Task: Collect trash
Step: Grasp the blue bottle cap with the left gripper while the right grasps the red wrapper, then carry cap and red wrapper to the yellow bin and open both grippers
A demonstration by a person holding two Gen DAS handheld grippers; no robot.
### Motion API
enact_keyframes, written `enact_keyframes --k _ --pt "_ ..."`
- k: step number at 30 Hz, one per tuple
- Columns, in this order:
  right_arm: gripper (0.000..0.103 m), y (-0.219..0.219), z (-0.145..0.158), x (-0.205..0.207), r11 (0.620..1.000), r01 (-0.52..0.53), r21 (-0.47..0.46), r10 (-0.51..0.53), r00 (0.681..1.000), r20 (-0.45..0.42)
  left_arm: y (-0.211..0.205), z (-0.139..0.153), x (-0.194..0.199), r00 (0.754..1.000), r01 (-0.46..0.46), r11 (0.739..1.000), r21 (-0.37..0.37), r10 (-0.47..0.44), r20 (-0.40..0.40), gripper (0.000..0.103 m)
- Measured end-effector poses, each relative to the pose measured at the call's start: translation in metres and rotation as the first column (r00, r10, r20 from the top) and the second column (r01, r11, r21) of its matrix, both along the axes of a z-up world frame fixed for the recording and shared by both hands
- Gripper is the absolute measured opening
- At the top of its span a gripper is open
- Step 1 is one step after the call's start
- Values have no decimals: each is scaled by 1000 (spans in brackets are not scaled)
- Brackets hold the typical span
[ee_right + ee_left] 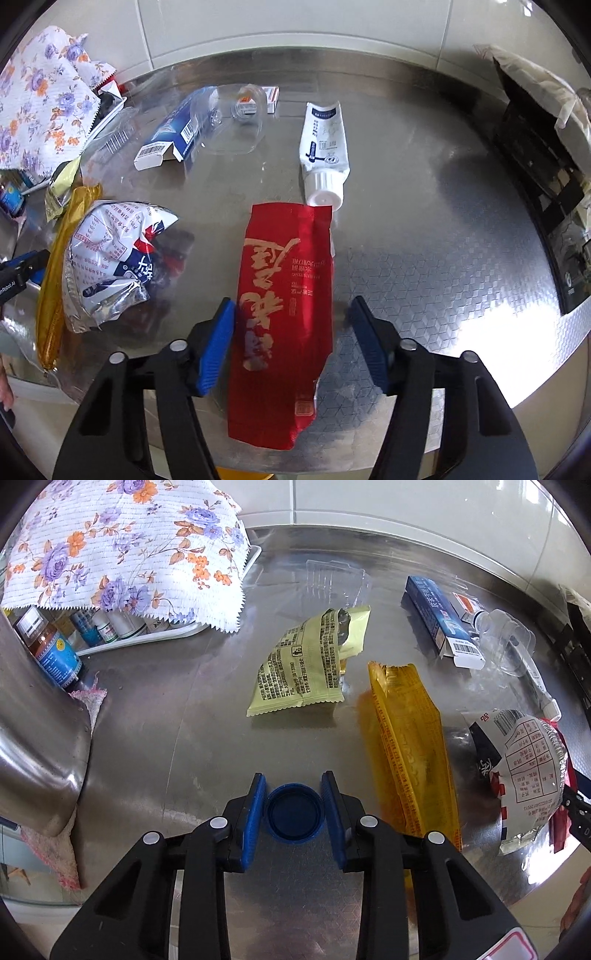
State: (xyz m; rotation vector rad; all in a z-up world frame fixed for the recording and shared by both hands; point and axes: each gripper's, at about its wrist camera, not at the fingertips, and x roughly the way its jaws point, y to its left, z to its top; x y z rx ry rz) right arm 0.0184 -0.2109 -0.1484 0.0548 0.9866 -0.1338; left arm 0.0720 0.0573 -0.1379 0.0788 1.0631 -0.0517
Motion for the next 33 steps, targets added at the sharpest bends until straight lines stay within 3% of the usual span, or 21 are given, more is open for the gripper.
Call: enact_keyframes --k 1,3,7,21,33 --pt "49 -3 0 -2 1000 7 3 -7 1000 5 0 1 -2 1000 0 1000 2 0 1 31" --pt "43 -13 2 -4 999 15 34 -15 1000 12 -1 1 -2 1000 -5 1000 5 5 2 31" --pt "40 -17 9 -8 999 -14 48 12 999 43 1 4 -6 1000 -26 1000 10 26 6 31" --pt "39 -10 29 -24 992 -109 62 102 989 109 9 32 -36 995 -76 997 33 73 65 31" --pt "39 11 59 -101 998 -48 51 39 984 176 16 60 -99 992 57 998 20 -59 115 31"
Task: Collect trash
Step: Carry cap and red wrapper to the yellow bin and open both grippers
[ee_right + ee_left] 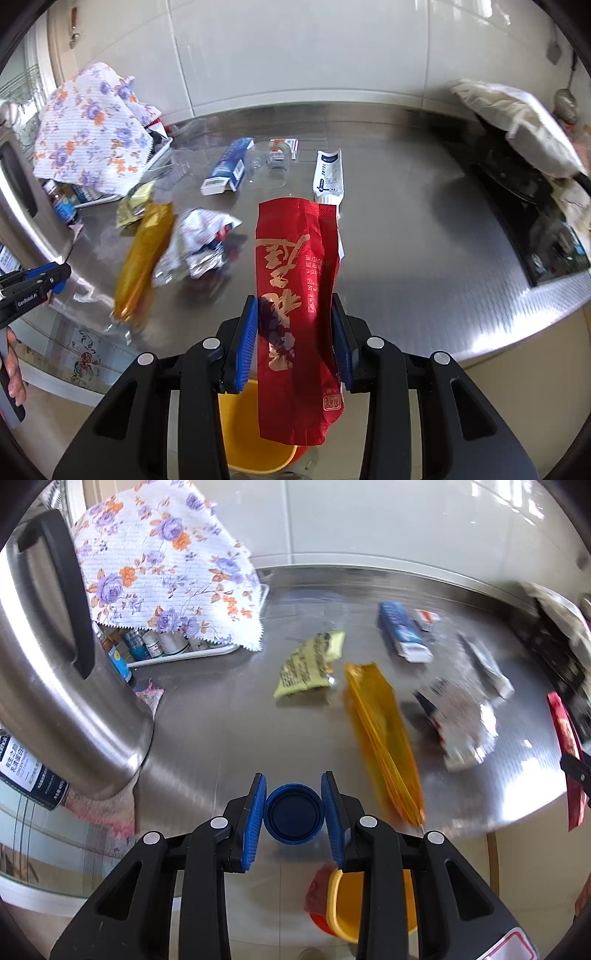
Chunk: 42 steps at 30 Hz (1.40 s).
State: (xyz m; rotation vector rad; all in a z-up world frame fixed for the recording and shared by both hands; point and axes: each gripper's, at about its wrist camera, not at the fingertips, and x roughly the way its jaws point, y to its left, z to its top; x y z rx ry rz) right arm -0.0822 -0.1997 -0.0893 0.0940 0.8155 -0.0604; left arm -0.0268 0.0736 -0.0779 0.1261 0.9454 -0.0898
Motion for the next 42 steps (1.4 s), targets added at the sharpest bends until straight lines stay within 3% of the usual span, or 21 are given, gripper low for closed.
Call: enact_keyframes --k 8,14,22,28,34,38,42 --pt "39 36 -1 -82 1000 11 -17 -11 1000 -6 6 -2 -78 994 112 994 -8 -112 -9 31" --pt "39 56 -8 -124 999 -48 -16 48 999 -24 3 -9 -123 991 131 991 -20 -131 -26 31" --pt "39 69 -19 -150 987 -163 11 164 985 -50 -13 -32 -159 990 118 993 -23 -119 -75 31" --pt "39 69 -51 -152 974 -220 49 224 968 -112 -29 -67 -171 974 190 981 -48 -194 -120 31" --pt "39 67 -118 -133 950 -285 128 308 924 -226 -45 -126 -161 916 350 935 -66 -356 -184 31" --pt "39 68 -171 -112 934 -319 160 354 882 -311 -56 -177 -142 858 433 895 -108 -446 -254 31" --pt "39 70 -221 -88 924 -340 176 383 842 -380 -70 -226 -119 805 469 872 -142 -488 -336 31"
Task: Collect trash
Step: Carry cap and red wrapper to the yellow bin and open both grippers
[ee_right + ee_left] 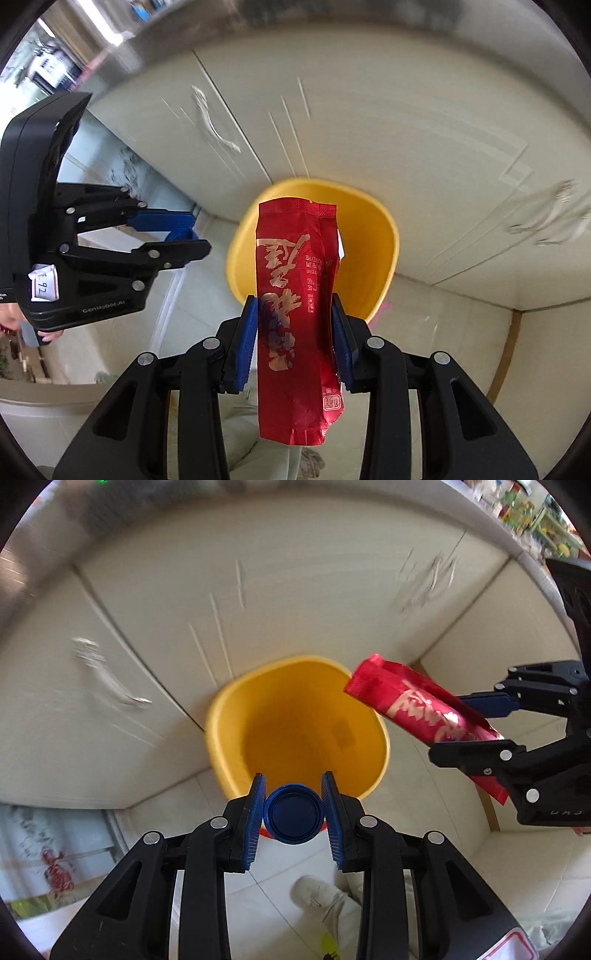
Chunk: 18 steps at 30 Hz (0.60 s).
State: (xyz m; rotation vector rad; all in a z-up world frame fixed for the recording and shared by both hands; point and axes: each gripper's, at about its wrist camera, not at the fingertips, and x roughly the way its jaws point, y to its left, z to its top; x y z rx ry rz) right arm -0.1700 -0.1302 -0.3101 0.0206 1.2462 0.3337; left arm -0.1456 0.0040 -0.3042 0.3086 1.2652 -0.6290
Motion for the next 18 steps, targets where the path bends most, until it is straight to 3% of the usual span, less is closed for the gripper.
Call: enact_keyframes --k 7,11,18 --pt "39 -5 -71 37 1000 -20 5 21 993 -116 -19 -72 27 994 55 996 64 -49 -102 31" --pt "40 -6 -95 45 1000 -23 11 24 988 -153 -16 -88 35 988 53 997 56 -44 -145 31" --pt "42 -15 -103 57 999 -26 25 30 988 -154 -10 -99 42 984 58 996 62 -47 -173 31"
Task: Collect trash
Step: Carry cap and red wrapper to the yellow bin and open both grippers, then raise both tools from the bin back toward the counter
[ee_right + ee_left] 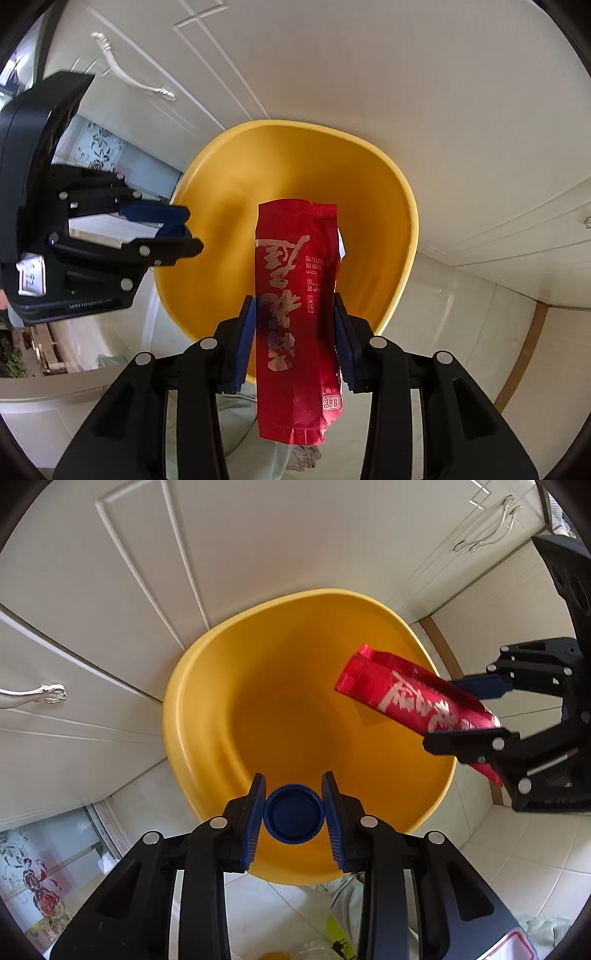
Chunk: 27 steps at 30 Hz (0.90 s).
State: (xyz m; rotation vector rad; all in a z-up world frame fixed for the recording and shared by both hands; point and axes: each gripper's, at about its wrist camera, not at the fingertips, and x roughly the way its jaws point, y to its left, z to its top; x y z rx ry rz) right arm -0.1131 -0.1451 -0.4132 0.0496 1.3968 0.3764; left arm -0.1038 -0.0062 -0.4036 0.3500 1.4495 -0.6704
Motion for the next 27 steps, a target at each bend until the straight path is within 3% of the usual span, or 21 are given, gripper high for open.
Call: enact_keyframes --k 5,9,10,20,27 --pt "51 -7 0 10 999 45 26 -45 999 10 -7 -6 3 1000 -3 1000 0 3 -9 33" --pt "70 -9 3 14 998 62 33 -63 998 28 -10 -6 4 1000 -17 1000 -11 17 -6 51" --pt "70 -9 3 15 997 62 35 -63 998 31 -10 -5 3 1000 -18 1000 -11 18 -3 55" --pt "70 -15 13 14 998 63 21 -64 997 51 -16 11 1 1000 -15 1000 -1 15 15 55" --pt "70 -18 46 -5 996 82 27 -84 992 92 -8 39 -4 998 -42 999 -13 42 44 55"
